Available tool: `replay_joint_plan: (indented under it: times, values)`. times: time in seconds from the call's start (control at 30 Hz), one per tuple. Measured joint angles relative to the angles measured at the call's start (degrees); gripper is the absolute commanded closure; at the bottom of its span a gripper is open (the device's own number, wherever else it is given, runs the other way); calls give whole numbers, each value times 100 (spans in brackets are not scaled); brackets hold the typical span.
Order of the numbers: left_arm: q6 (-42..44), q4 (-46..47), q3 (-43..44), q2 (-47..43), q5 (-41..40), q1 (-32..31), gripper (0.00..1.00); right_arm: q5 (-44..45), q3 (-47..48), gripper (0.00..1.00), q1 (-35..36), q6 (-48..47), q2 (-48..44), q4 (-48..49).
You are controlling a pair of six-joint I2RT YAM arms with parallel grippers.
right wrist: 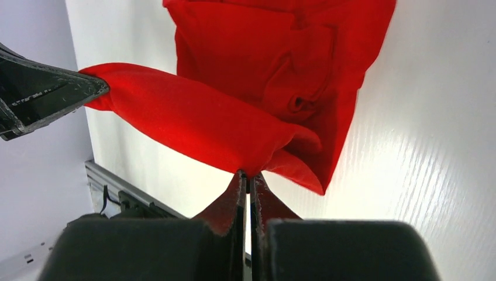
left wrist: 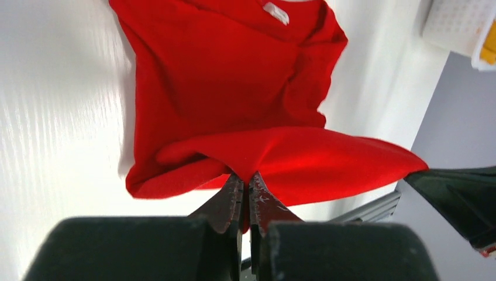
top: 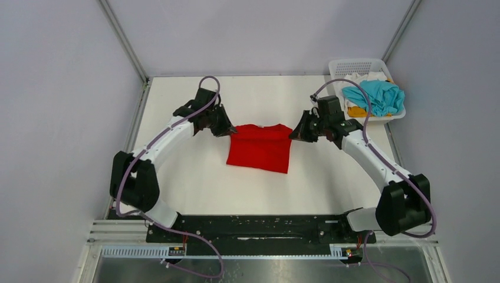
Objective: Fold and stack the t-shirts
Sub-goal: Fold the long partially folded tshirt into a neat square
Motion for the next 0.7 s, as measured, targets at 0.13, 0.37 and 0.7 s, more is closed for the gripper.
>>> replay_joint_plan:
  times: [0.13,0.37,0.7]
  values:
    - [48,44,476,769,17,109,100,55,251,100,-83,2,573,90]
    - [98,37,1102,1827,-22,146,65,162,590,87,-234,7,1519,313]
    - [192,-146,1910,2385,-269,195,1,164,1335,1,-411,-46,2533,459]
